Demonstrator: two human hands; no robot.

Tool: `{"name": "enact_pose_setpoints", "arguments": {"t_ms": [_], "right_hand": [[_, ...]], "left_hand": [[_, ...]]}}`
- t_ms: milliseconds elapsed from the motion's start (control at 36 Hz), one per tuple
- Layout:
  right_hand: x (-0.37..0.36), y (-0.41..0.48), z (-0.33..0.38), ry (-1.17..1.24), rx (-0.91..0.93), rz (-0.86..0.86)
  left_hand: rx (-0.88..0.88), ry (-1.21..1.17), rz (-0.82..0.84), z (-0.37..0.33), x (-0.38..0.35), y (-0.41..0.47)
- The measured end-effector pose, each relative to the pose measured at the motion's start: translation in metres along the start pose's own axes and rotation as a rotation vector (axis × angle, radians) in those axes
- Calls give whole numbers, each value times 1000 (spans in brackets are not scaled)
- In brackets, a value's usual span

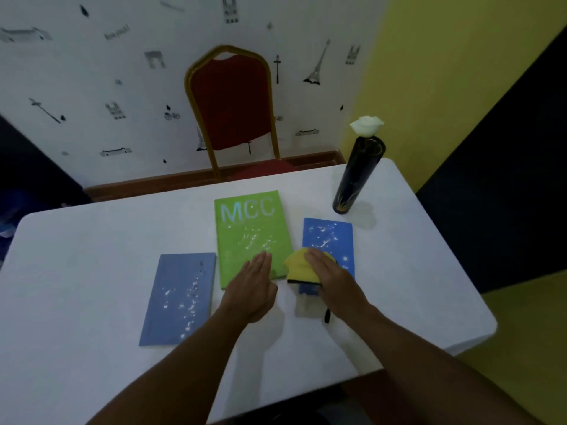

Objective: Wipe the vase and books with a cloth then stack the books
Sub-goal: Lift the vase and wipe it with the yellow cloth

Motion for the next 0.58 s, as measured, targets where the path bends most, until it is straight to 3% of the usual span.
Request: {"name": "enact_pose_setpoints", "arguments": {"t_ms": [444,583], "right_hand": [[80,48,-165,144,-240,-154],[89,58,-193,133,-265,-230]], "left_hand": [[107,-34,-83,-110,10,145],[125,-166,-180,-128,27,184]]}}
Point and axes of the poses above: each hand's wrist, its own y-axis towards the middle knuckle, its own x-axis out of the back of the hand, z = x × y, the point moved 10 cm from there along y, towards the middle knuckle, and after that the axes turned 12 degrees about -z, right-handed, at the moved point
